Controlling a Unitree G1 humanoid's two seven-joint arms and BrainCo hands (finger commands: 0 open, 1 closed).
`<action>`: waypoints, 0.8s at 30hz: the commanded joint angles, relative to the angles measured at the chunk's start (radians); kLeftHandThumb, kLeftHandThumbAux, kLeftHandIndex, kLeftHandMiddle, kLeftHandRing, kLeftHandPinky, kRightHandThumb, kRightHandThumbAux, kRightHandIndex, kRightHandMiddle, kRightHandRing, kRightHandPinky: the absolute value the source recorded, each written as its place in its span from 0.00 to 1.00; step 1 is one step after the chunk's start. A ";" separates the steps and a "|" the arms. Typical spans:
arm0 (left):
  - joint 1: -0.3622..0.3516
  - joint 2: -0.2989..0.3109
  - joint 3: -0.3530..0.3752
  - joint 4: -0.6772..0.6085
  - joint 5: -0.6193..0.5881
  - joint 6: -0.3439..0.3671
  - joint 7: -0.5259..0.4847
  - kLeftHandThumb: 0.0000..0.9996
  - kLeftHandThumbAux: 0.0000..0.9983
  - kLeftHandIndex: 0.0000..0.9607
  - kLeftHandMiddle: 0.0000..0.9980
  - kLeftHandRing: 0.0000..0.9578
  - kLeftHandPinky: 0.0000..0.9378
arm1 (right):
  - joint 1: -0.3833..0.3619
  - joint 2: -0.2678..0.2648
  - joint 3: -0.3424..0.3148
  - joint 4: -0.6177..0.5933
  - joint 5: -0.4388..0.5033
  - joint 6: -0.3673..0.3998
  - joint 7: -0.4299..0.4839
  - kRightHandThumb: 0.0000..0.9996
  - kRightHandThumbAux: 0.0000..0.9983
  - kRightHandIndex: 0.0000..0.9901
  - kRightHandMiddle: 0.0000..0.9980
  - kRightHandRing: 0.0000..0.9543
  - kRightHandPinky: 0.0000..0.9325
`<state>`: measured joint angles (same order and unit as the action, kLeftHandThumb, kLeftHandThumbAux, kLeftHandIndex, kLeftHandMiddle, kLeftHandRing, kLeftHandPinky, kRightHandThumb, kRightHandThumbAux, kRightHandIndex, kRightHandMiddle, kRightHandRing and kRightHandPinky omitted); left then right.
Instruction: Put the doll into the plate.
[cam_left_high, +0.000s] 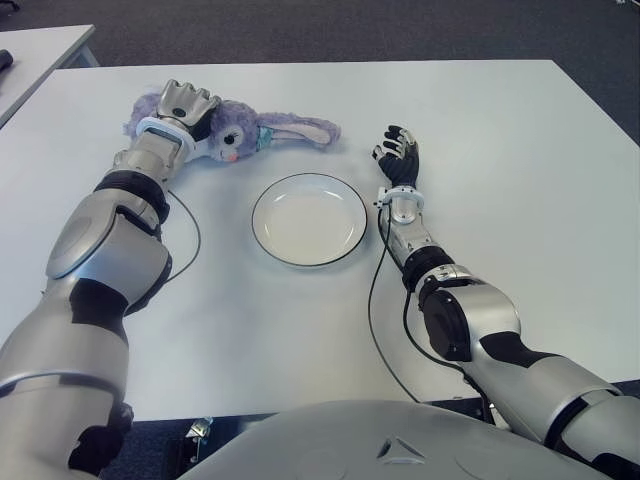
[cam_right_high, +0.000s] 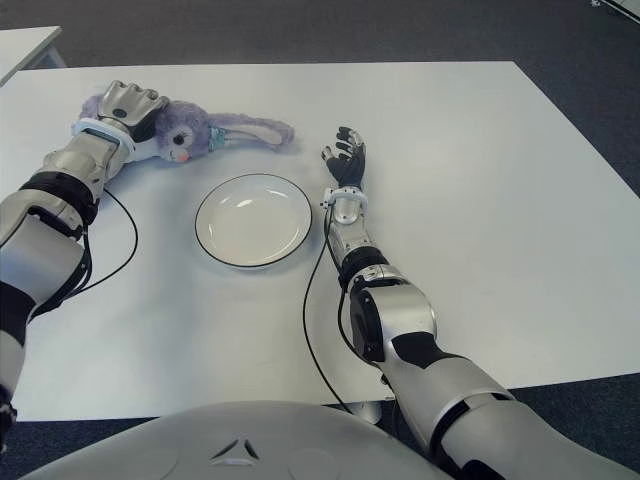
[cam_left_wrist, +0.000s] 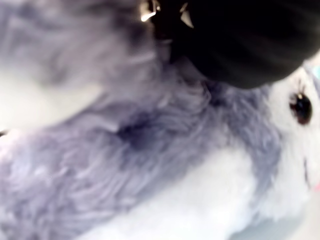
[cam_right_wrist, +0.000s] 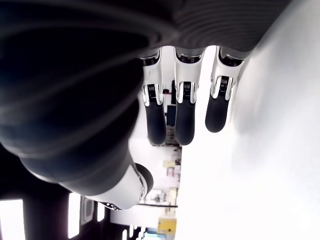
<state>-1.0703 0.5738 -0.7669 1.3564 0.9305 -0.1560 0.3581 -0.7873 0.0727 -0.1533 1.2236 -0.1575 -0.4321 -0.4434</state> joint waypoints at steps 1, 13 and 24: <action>0.092 -0.018 0.028 0.036 -0.030 -0.026 -0.085 0.81 0.47 0.34 0.38 0.45 0.49 | 0.233 0.077 -0.008 0.141 0.009 0.103 0.000 0.50 0.90 0.21 0.25 0.25 0.24; 0.084 -0.012 0.023 0.034 -0.032 -0.051 -0.126 0.59 0.36 0.09 0.24 0.31 0.35 | 0.234 0.078 0.003 0.141 0.005 0.099 -0.008 0.50 0.90 0.22 0.25 0.24 0.23; 0.075 -0.010 0.056 0.028 -0.060 -0.044 -0.182 0.49 0.33 0.00 0.08 0.14 0.17 | 0.234 0.080 0.002 0.141 0.012 0.097 -0.012 0.48 0.90 0.23 0.25 0.24 0.22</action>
<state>-1.0667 0.5777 -0.7180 1.3606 0.8818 -0.1851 0.2645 -0.7869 0.0727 -0.1386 1.2241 -0.1573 -0.4345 -0.4559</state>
